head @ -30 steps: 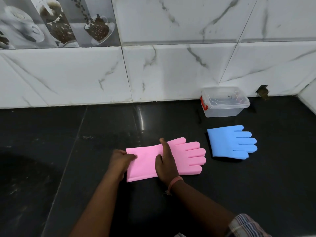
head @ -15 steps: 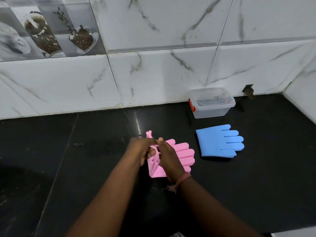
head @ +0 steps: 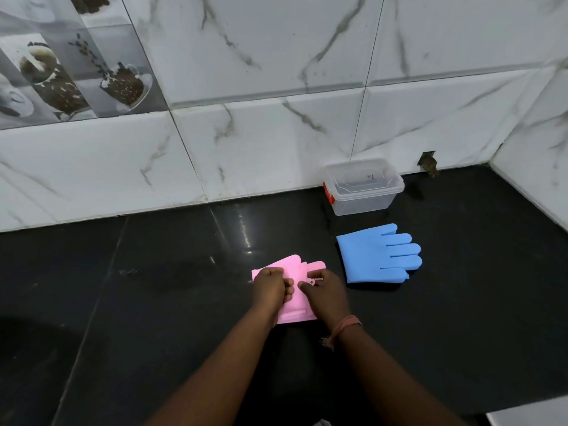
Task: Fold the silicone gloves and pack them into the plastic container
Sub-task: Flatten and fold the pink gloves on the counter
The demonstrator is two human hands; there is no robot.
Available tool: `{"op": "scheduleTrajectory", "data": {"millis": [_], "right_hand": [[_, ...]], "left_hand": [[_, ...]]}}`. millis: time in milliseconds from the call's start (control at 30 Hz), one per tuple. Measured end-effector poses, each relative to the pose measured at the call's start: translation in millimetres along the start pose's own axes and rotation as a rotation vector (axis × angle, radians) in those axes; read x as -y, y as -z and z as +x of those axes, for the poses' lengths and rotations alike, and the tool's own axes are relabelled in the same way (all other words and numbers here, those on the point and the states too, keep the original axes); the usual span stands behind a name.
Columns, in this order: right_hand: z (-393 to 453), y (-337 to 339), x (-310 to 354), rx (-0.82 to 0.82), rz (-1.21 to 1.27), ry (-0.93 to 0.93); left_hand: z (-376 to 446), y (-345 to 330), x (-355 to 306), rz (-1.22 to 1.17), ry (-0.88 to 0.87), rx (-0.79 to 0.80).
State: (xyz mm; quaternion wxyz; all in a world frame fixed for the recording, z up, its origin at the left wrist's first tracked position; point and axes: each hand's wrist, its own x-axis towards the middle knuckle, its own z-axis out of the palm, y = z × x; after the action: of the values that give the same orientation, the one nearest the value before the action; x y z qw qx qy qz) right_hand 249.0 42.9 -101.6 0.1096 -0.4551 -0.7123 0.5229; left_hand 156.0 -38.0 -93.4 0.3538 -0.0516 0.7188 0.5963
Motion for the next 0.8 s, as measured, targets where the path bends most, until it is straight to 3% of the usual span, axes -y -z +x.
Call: {"op": "scheduleTrajectory", "data": {"millis": [133, 267, 367, 533, 667, 800], "right_hand": [[1.1, -7.0, 2.1, -0.098, -0.143, 0.124], [4.1, -10.3, -1.5, -0.121, -0.249, 0.23], [4.7, -14.0, -9.9, -0.116, -0.332, 0.312], [4.6, -13.3, -12.9, -0.099, -0.466, 0.35], [9.9, -9.5, -8.8, -0.034, -0.663, 0.358], [14.8, -5.6, 3.1, 0.049, -0.744, 0.257]], "left_hand": [[-0.5, 9.4, 7.6, 0.005, -0.122, -0.031], [5.0, 24.7, 24.2, 0.39, -0.389, -0.331], [9.0, 38.2, 29.0, 0.429, -0.322, -0.474], [16.4, 42.4, 22.7, 0.285, -0.086, -0.356], [12.8, 47.8, 3.4, -0.008, 0.138, -0.159], [-3.4, 45.0, -16.8, -0.013, 0.188, 0.019]]}}
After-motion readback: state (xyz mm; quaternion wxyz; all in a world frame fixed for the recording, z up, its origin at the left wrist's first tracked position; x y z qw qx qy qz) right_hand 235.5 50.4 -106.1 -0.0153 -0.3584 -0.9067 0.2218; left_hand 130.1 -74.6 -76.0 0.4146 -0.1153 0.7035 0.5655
